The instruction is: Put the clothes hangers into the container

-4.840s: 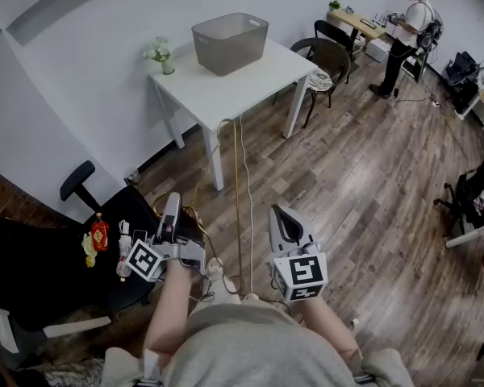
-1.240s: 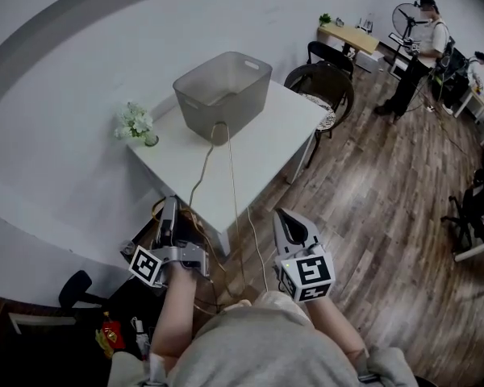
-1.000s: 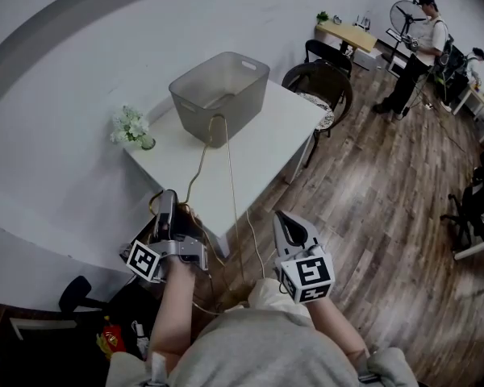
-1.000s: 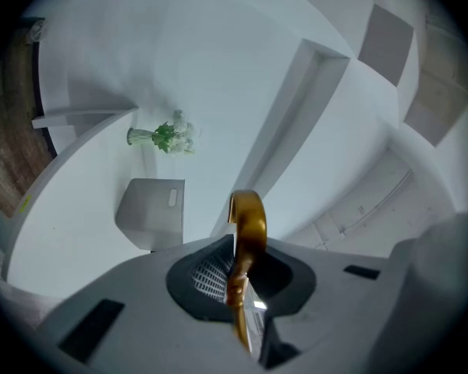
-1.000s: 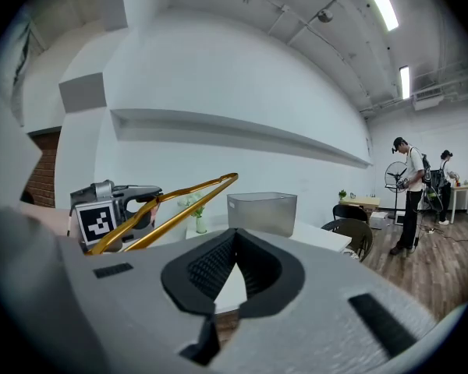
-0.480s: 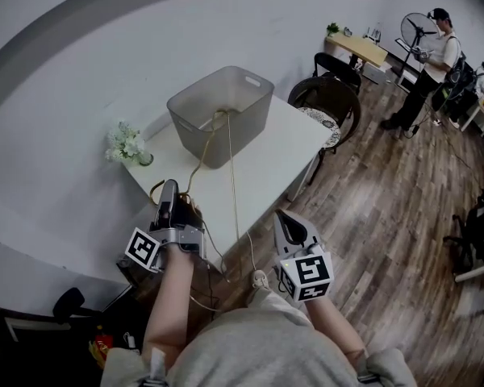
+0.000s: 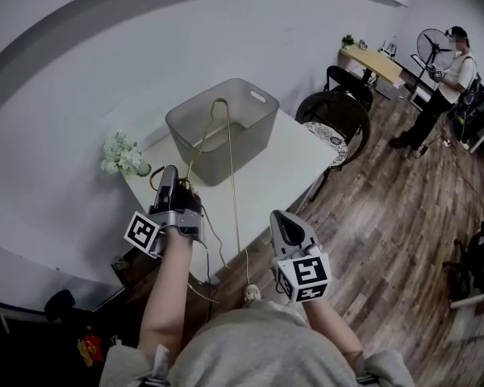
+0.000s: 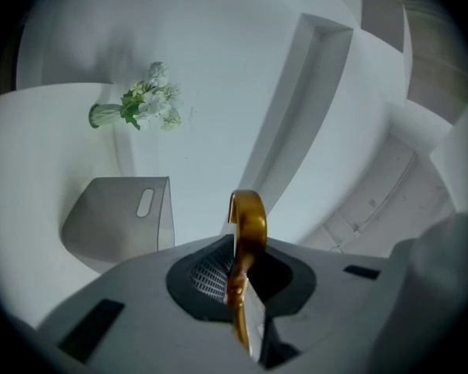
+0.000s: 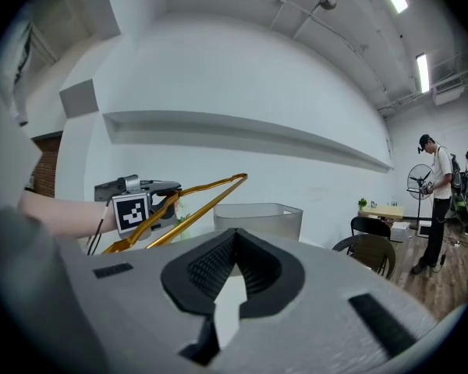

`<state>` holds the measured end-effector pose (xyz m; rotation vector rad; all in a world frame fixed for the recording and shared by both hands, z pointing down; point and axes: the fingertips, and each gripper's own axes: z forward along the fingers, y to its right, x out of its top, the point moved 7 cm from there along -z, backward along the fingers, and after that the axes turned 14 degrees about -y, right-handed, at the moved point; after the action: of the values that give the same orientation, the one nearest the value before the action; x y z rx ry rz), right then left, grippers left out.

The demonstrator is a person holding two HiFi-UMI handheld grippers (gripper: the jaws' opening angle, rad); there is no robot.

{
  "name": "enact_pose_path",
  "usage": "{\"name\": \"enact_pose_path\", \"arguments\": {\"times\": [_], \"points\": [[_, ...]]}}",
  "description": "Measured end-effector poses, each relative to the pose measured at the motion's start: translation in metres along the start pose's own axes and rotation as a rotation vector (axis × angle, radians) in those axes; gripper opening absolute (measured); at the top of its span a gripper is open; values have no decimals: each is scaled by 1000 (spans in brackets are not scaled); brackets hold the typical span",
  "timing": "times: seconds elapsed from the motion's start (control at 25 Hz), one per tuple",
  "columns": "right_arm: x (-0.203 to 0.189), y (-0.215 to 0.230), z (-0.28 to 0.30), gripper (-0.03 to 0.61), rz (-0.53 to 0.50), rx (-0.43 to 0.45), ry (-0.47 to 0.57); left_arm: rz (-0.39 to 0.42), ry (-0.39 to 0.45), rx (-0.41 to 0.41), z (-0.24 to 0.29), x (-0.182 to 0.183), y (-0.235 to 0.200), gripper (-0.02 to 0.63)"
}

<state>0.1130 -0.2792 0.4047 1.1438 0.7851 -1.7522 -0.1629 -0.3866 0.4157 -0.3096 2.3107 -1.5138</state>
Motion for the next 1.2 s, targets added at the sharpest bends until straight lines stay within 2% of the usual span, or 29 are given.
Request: {"name": "enact_pose_path", "arguments": {"times": [0.48, 1.04, 1.2], "points": [[14, 41, 44, -2, -16, 74, 6, 45, 44, 32, 88, 14, -18, 28], [15, 72, 68, -2, -37, 118, -4, 145, 34, 143, 155, 28, -53, 28], [17, 74, 74, -2, -39, 130, -2, 134, 50, 171, 168, 39, -60, 28]]}}
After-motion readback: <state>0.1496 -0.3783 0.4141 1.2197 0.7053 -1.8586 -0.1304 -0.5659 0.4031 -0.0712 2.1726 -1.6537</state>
